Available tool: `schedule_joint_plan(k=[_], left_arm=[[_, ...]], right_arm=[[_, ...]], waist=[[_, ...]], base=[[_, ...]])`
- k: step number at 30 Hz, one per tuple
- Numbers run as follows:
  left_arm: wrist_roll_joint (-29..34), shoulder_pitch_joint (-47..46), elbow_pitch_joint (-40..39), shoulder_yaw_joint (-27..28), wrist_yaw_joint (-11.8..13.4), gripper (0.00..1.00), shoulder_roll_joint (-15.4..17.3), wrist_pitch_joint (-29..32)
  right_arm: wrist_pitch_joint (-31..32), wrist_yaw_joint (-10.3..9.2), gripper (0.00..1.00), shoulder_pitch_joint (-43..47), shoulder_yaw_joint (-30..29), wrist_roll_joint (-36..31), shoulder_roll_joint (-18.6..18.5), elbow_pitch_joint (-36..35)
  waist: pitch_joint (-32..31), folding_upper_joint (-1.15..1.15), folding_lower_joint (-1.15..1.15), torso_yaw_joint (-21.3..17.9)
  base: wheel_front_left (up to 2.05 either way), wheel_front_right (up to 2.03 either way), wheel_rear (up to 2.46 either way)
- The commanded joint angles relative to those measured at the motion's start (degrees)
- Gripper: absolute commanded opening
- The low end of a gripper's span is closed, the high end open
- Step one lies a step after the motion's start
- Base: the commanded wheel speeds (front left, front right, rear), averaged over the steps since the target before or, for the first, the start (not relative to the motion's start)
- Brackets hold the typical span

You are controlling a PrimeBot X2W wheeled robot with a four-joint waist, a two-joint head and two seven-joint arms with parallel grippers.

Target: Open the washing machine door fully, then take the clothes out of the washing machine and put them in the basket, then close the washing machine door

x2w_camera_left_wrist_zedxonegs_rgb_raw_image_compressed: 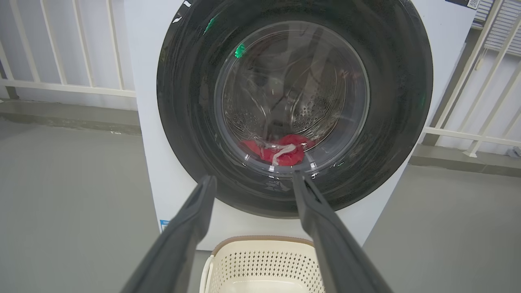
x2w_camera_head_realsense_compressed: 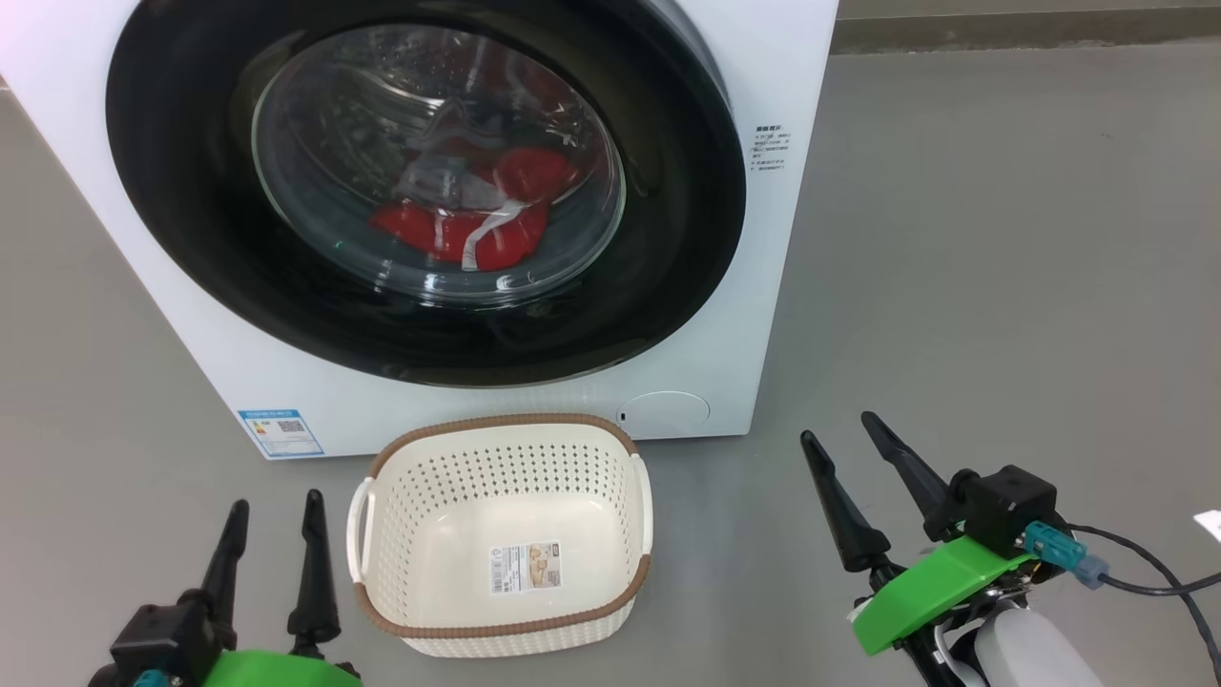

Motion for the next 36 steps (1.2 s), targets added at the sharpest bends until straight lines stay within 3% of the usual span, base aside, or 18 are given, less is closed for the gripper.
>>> schedule_joint_plan(k=[1,5,36], left_arm=[[2.0,-2.8,-1.9,1.5,0.5,1.00,1.1,-1.0],[4.6,-2.9,-2.1,1.4,0.6,1.00,1.1,-1.7],[5.0,-2.9,-1.2,1.3,-0.1,1.00,1.0,-1.7]], right_arm=[[-1.0,0.09,1.00,-2.4,1.8,-1.8,-0.3,-1.4],[-1.7,0.09,1.00,-2.7,2.5,-4.2,-0.4,-1.3],[-1.7,0.09,1.00,-2.5,1.8,-3.8,-0.4,-0.9]], waist=[[0.0,0.00,0.00,0.0],[0.0,0.00,0.00,0.0],[-0.3,0.00,0.00,-0.1]], base=[[0.00,0.00,0.00],[0.00,0.00,0.00],[0.00,0.00,0.00]])
